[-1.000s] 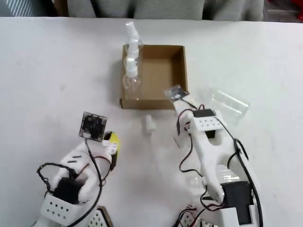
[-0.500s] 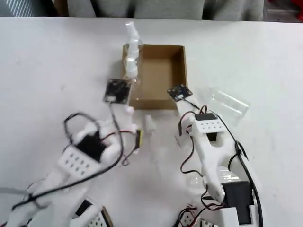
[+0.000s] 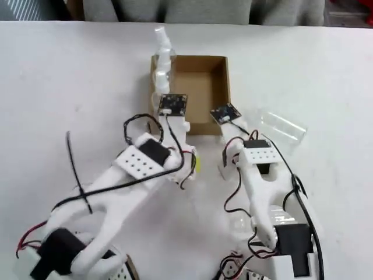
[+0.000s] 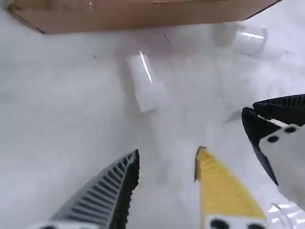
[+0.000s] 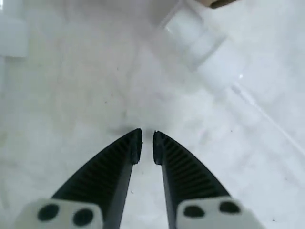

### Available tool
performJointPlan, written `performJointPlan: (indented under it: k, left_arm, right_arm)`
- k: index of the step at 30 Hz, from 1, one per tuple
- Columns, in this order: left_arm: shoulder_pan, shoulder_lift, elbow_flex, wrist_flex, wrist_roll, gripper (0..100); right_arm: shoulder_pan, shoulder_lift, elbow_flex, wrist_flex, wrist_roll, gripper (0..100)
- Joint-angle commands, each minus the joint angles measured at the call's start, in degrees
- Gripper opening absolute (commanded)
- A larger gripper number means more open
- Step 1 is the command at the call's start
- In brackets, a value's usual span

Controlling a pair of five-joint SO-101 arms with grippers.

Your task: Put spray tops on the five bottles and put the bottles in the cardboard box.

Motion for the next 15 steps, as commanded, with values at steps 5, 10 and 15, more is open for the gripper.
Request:
performJointPlan:
  k: [5,10,15]
  left_arm:
    - [-2.9,7.0,-8.7,-0.4,5.7,25]
    - [-5.2,16.2,-14.9,0.1,6.2,25]
    - [-5.4,24.0,-19.1,0.1,8.9,25]
  right_arm:
    - [0.1,-1.6,-0.3,-0.7,1.9,3.1]
    - [0.1,-1.6,-0.3,-0.7,1.9,3.1]
    - [0.1,-1.6,-0.3,-0.7,1.9,3.1]
